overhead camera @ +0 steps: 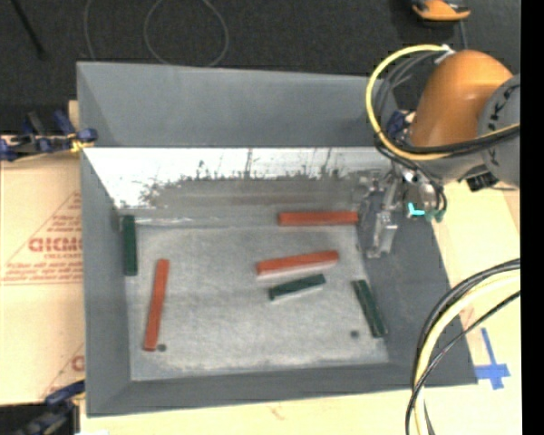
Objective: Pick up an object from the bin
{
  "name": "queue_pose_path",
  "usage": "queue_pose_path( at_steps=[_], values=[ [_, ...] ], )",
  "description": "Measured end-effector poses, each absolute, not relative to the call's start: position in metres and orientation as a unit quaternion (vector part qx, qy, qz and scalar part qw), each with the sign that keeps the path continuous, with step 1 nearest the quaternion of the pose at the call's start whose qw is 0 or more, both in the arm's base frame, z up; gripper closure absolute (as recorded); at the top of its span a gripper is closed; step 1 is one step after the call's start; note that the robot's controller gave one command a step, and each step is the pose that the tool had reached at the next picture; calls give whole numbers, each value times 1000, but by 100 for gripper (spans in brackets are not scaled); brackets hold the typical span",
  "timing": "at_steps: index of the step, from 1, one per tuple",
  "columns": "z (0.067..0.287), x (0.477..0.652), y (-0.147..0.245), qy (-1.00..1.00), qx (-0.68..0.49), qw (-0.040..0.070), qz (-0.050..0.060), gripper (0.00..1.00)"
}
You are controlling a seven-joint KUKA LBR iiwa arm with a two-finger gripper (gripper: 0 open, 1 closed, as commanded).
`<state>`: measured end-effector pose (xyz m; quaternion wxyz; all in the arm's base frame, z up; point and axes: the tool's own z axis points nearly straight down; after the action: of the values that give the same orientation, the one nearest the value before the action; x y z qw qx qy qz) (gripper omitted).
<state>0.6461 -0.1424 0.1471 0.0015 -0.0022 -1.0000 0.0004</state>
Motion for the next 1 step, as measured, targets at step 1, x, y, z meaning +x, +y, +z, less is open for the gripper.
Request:
queue_pose_path(
  at_steps=[1],
  values=[
    [67, 621, -84, -999, 45, 1, 0, 0]
  ],
)
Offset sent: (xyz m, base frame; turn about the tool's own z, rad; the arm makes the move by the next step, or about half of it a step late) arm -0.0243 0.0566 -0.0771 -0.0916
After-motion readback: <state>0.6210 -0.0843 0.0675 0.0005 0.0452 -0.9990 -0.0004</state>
